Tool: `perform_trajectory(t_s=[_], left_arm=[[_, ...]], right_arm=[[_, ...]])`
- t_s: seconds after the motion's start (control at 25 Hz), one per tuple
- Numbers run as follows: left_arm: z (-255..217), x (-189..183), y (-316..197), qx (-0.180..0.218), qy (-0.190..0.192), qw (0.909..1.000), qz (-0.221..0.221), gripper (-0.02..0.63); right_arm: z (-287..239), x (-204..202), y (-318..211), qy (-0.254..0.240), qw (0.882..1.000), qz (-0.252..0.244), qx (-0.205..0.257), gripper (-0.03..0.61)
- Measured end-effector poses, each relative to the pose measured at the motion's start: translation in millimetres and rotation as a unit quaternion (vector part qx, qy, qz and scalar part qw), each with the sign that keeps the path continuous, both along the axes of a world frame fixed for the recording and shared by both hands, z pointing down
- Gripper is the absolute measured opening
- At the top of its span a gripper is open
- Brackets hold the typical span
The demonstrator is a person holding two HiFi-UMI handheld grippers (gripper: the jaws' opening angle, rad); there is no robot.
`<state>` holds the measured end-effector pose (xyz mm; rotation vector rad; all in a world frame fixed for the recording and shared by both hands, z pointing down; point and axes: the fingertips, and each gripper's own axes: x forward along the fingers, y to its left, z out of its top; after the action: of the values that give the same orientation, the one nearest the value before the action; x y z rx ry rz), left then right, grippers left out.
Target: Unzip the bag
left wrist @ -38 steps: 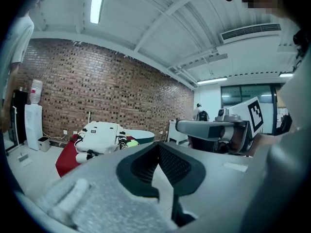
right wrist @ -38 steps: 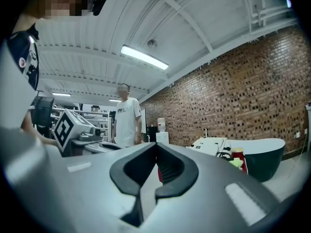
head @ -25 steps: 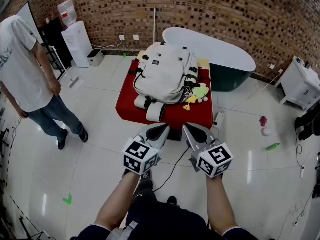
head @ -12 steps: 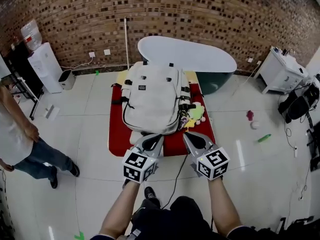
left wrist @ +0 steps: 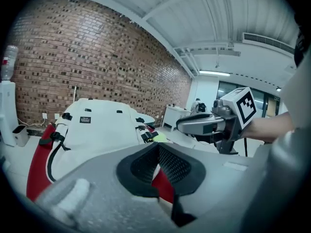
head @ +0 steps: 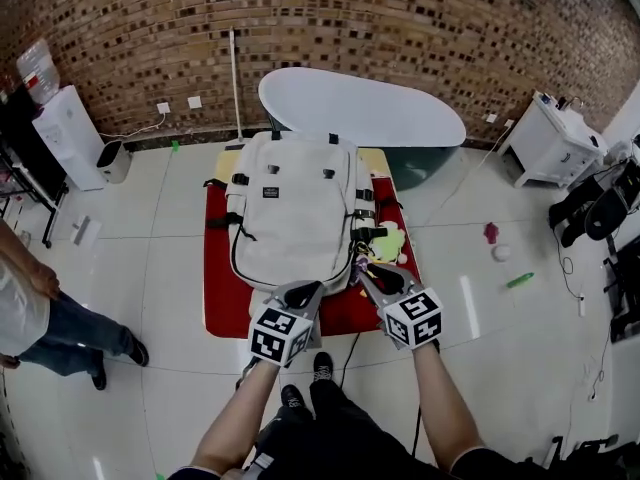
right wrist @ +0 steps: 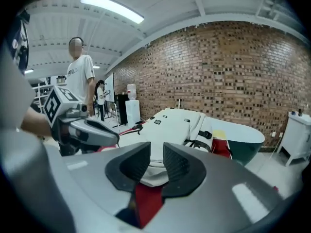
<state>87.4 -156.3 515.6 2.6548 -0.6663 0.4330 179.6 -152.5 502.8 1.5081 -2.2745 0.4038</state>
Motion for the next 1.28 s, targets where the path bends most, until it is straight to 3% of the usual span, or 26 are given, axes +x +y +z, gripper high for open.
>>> perform_trajectory(t_s=[0.2,0.24,0.28,0.36,0.52,0.64,0.88,1.12,1.2,1.28], left_arm=[[16.2,1.0,-29.3,-0.003,-0.048,0.9986,-0.023,0.005],[20.5,5.6,-33.9,-0.006,-0.056,0.9982,-0.019,0.026],[25.6,10.7,-37.4,-0.011,-0.064,0.9978,-0.015,0.101],[35.9,18.7,-42.2,-0.020,-0.080,0.9965,-0.010,0.106],[52.6,21.3,-44.3,-0.034,-0.110,0.9932,-0.015,0.110],[62.3,21.4,-43.0,-0.047,-0.118,0.9917,-0.021,0.110],[71.9,20.8,-50.2,-0.055,-0.120,0.9906,-0.035,0.110],[77.8,21.4,-52.4,-0.060,-0.128,0.9891,-0.039,0.110],[78.6,21.2,-51.0,-0.060,-0.130,0.9889,-0.040,0.110],[78.4,19.9,-48.6,-0.062,-0.131,0.9885,-0.042,0.110]], right_arm=[[43.1,9.6,-44.8,0.064,0.995,-0.076,-0.029,0.081],[50.0,14.6,-54.0,0.075,0.993,-0.090,-0.031,0.081],[57.1,19.3,-61.8,0.085,0.990,-0.106,-0.034,0.090],[72.0,24.4,-70.5,0.106,0.982,-0.151,-0.043,0.100],[98.9,20.3,-67.1,0.155,0.944,-0.285,-0.063,0.100],[114.7,22.6,-68.2,0.188,0.916,-0.345,-0.079,0.101],[132.1,23.7,-79.8,0.212,0.887,-0.399,-0.099,0.132],[154.8,31.0,-75.2,0.283,0.837,-0.452,-0.124,0.095],[158.6,32.3,-74.6,0.296,0.833,-0.451,-0.123,0.049],[155.6,32.6,-69.7,0.285,0.837,-0.447,-0.136,0.044]])
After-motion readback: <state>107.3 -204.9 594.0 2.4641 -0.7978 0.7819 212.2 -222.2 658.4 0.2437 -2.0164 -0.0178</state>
